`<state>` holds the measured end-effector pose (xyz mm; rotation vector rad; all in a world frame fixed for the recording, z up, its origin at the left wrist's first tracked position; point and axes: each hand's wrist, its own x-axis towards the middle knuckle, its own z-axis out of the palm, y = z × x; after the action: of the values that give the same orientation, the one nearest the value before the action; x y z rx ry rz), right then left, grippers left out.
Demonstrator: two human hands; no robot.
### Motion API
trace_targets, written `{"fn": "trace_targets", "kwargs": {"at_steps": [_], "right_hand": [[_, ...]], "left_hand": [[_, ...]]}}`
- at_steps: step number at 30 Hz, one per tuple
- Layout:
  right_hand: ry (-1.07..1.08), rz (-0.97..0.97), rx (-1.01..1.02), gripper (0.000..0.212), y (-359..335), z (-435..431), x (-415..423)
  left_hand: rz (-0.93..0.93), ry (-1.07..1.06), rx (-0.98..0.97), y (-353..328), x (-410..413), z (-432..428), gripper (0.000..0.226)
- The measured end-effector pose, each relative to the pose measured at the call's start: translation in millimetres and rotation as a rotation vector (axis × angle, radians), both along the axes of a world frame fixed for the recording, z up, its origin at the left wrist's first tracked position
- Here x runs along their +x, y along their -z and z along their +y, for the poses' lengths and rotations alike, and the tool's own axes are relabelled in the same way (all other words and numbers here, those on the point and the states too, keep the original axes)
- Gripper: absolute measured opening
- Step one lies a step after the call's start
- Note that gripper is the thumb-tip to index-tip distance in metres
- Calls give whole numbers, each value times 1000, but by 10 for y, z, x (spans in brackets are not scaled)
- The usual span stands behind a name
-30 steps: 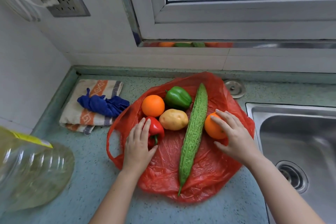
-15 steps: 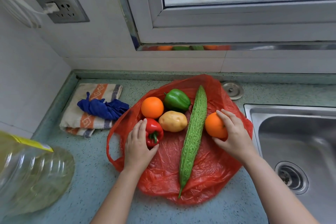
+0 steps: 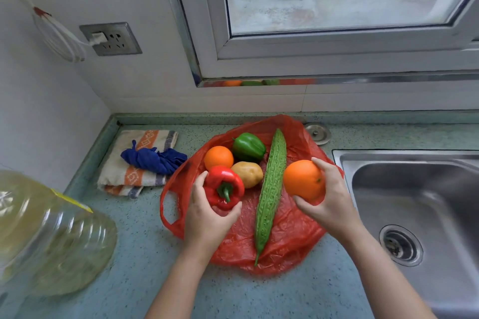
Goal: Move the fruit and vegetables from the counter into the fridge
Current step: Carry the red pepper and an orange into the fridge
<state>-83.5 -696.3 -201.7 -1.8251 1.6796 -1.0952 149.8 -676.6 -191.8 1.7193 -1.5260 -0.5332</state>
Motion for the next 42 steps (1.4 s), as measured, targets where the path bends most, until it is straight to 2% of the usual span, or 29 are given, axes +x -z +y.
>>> {"fn": "trace_targets", "kwargs": {"at_steps": [7, 12, 17, 25, 32, 37, 42], "right_hand": [[54, -151, -35, 79, -426, 527, 160], [132, -172, -38, 76, -652, 972, 302], [241, -190, -28, 75, -820, 1475, 467], [444, -238, 8, 75, -955, 2392, 701], [610, -221, -19, 73, -1085, 3148, 661], [787, -161, -83, 76, -1119, 3769, 458], [950, -127, -138, 73, -1163, 4688, 136]], "left_hand": [[100, 203, -5, -368, -4, 355, 80], [180, 343, -43, -557, 58, 553, 76], [300, 495, 5, -651, 135, 792, 66], [453, 687, 57, -631, 96, 1194, 73], [427, 808, 81, -541, -185, 1672, 81], [456, 975, 69, -650, -586, 2100, 62], [468, 1141, 86, -727, -1181, 2823, 61]]}}
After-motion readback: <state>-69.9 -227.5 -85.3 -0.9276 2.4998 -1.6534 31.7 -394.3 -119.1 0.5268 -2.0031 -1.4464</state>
